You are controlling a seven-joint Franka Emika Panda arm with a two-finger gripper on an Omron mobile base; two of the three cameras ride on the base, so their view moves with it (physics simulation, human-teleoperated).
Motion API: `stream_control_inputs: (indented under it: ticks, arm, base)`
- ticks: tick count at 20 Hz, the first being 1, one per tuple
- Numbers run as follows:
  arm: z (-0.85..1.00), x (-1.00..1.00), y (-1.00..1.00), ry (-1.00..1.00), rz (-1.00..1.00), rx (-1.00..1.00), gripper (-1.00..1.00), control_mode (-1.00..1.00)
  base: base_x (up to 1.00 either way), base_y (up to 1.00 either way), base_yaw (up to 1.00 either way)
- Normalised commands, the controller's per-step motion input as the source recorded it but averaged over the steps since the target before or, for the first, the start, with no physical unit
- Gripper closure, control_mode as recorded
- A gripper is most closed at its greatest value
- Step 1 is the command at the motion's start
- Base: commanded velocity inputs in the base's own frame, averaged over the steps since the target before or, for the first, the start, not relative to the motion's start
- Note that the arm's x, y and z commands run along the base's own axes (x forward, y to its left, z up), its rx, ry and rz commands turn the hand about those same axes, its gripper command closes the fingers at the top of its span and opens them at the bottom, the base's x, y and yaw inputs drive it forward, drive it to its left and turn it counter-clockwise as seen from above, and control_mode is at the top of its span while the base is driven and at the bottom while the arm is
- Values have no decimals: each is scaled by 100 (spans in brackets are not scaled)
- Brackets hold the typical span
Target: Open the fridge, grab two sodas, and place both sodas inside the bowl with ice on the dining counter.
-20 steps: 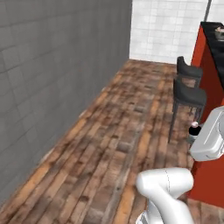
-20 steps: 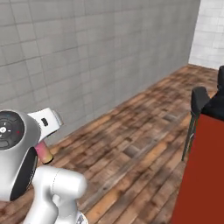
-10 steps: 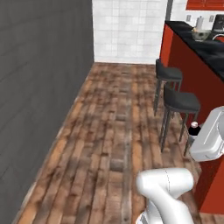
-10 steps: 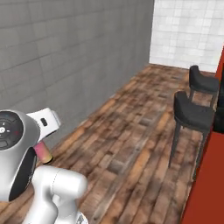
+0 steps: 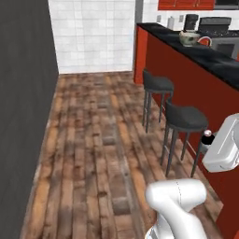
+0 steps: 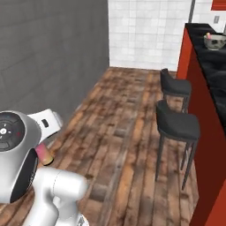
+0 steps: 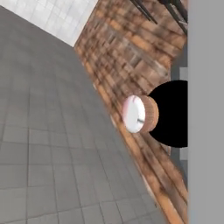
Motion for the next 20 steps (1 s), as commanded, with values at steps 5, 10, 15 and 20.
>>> stream_control_inputs:
  ticks: [5,10,15,20]
  arm:
    - [0,0,0,0,0,0,100,100]
    - [0,0,0,0,0,0,100,100]
    - [0,0,0,0,0,0,100,100]
    - [0,0,0,0,0,0,100,100]
  base:
    - [89,66,-46]
    - [79,71,-47]
    - [75,73,-46]
    - [70,76,-45]
